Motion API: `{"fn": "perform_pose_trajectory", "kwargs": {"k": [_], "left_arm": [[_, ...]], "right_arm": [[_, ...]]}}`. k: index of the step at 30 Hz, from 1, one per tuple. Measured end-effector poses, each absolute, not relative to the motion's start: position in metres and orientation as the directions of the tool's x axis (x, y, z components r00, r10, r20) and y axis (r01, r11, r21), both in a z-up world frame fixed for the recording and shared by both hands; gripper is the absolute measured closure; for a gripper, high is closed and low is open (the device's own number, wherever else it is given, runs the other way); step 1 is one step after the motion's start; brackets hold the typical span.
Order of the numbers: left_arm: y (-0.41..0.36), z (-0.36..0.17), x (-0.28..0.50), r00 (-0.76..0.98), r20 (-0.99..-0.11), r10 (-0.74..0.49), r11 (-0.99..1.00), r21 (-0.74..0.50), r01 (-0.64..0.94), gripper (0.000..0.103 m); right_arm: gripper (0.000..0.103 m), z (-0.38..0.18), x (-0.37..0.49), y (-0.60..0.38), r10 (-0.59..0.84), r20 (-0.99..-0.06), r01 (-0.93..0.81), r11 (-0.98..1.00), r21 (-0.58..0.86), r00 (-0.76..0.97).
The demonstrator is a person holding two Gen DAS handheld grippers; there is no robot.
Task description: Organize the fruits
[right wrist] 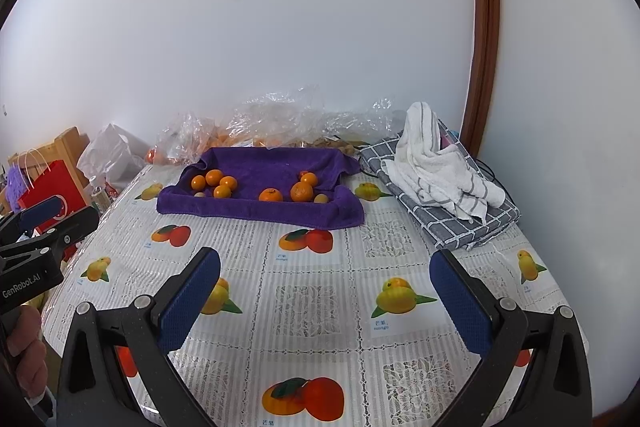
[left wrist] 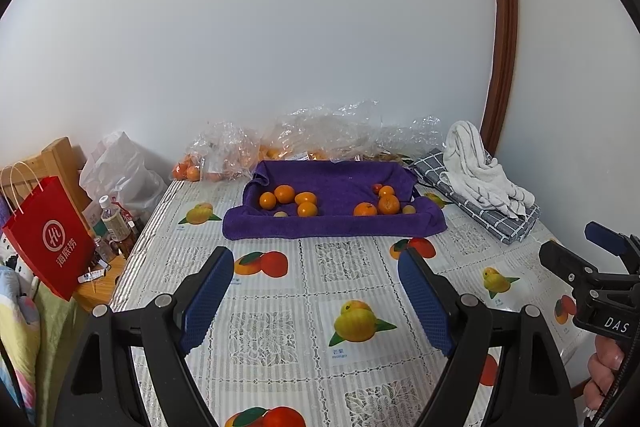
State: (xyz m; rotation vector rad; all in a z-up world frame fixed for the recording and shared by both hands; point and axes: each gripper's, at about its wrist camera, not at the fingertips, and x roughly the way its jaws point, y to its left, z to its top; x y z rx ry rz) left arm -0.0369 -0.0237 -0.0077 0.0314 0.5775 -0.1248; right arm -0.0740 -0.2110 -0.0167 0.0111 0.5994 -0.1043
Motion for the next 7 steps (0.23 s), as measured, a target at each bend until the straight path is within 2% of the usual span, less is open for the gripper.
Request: {"fn": "perform_pose_trajectory", "kwargs": {"k": [7], "left_arm": [[-0.0243,-0.0079,-0.0370,0.831,-0.545,-0.109,0.992,-0.007,0.126,0.019]], "right_arm": [[0.000,-0.0143,-0.0735,-0.2106,-0.092,-0.562,0.102,0.995,-0.015,0.822]]}}
